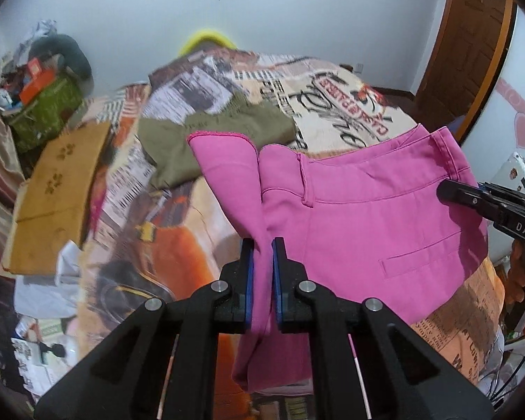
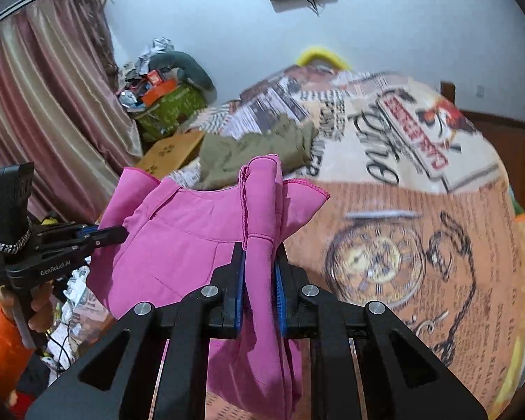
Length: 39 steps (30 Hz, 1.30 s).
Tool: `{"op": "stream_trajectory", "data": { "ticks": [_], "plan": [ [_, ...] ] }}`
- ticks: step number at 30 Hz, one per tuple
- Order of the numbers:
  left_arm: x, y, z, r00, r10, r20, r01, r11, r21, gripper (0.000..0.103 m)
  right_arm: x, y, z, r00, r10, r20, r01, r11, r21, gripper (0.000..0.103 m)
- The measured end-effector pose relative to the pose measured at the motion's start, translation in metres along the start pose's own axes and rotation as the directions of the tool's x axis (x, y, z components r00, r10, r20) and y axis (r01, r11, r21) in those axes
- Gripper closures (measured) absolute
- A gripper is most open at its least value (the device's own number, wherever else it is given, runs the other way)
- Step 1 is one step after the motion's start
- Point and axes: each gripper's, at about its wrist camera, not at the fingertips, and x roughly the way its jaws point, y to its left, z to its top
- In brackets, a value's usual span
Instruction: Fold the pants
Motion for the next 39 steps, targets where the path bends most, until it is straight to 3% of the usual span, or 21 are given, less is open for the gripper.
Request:
{"op": "stream_trajectory", "data": {
  "ticks": [9,15,27,32,39],
  "plan": [
    [-0.024,0.036,0.04,0.998,0.037,0.046,-0.035,0.999,-0.037,0.094,0.0,0.03,0.038,0.997,0.023,0.067,-0.019,0.998,-0.052,0.09],
    [-0.015,0.051,0.06,0.995,0.088,0.056,-0.087,0.996,-0.015,0.094,0.019,0.043,0.063,0.997,0.014,0.081,-0.007,0.996,-0.086,0.09],
    [0.056,0.091,0.112,0.991,0.12,0.052,-0.119,0.993,-0.027,0.094,0.092,0.029,0.117,0.998,-0.008,0.068,0.014,0.996,-0.086,0.09],
    [0.092,0.114,0.139,0.991,0.111,0.068,-0.106,0.992,-0.073,0.094,0.124,0.019,0.14,0.997,-0.012,0.08,0.017,0.998,-0.067,0.09],
    [0.147,0.14,0.149,0.989,0.131,0.07,-0.124,0.987,-0.101,0.094,0.176,0.005,0.157,0.996,-0.018,0.09,0.022,0.999,-0.044,0.09]
  ]
}}
